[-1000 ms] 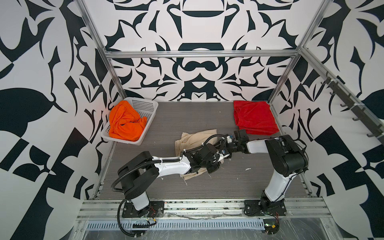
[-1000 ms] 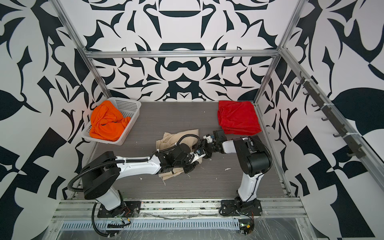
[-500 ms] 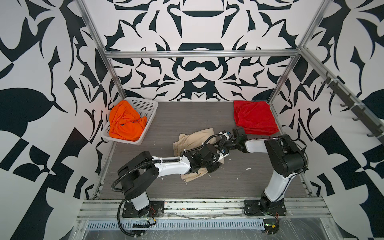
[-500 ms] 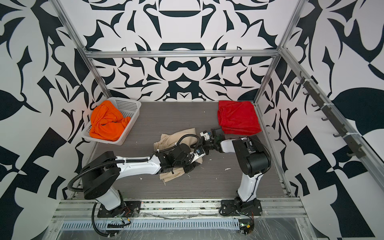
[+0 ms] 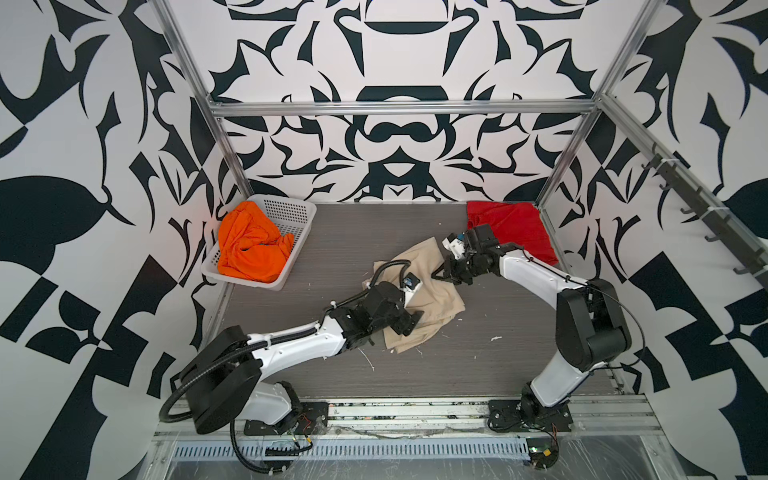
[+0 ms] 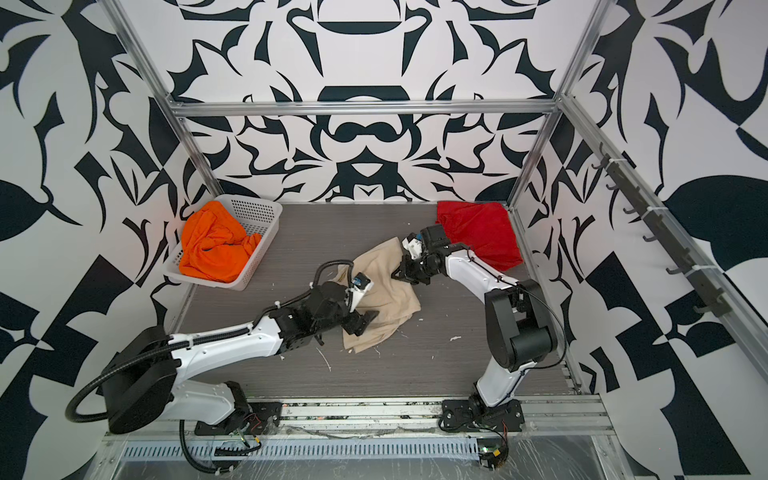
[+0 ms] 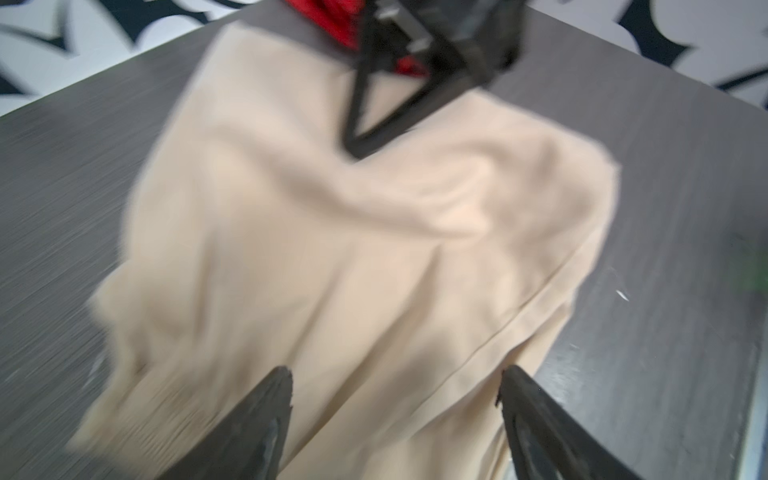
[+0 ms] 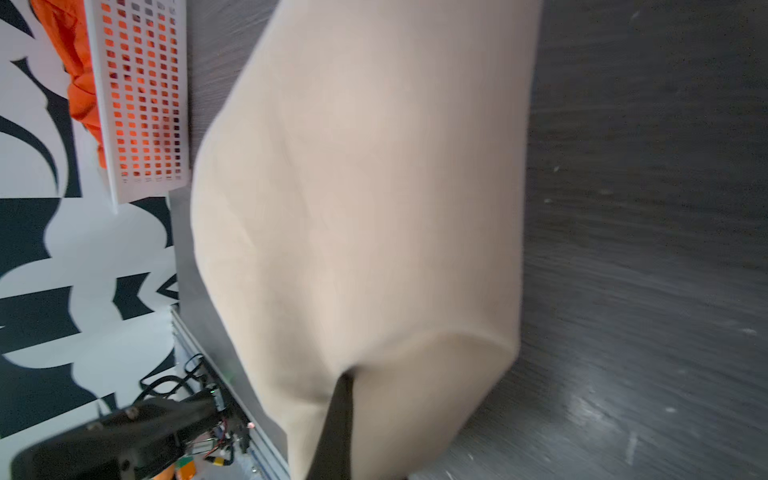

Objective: Fold and stack the shorts
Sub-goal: 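Lift the beige shorts with the right gripper and carry them onto the red shorts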

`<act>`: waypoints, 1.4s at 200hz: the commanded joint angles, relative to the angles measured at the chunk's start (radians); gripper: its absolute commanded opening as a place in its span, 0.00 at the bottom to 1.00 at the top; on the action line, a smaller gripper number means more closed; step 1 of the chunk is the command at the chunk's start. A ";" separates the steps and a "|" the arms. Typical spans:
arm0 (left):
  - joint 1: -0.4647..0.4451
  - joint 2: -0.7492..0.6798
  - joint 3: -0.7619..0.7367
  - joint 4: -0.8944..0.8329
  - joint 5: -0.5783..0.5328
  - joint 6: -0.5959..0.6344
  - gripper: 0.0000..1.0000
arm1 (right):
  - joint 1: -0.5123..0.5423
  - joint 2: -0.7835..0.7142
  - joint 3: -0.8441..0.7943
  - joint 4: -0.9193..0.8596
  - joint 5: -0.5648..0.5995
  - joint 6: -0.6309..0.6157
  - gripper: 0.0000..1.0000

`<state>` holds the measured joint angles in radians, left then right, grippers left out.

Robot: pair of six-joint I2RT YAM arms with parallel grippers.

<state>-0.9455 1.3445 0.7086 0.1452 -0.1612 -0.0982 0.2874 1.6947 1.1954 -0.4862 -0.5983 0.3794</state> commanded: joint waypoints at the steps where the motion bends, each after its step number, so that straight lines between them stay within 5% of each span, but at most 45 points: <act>1: 0.027 -0.062 -0.044 0.009 -0.079 -0.078 0.83 | -0.011 0.018 0.132 -0.195 0.165 -0.161 0.00; 47: 0.045 -0.132 -0.052 -0.057 -0.142 -0.080 0.83 | -0.014 0.103 0.385 -0.326 0.364 -0.286 0.00; 85: 0.050 -0.124 -0.039 -0.078 -0.187 -0.084 0.83 | -0.035 0.147 0.534 -0.360 0.411 -0.336 0.00; 280: 0.065 -0.079 0.071 -0.160 -0.254 -0.048 0.84 | -0.199 0.269 0.974 -0.386 0.307 -0.478 0.00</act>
<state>-0.8864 1.2613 0.7483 0.0128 -0.3923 -0.1535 0.1017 1.9732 2.0834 -0.8799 -0.2470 -0.0731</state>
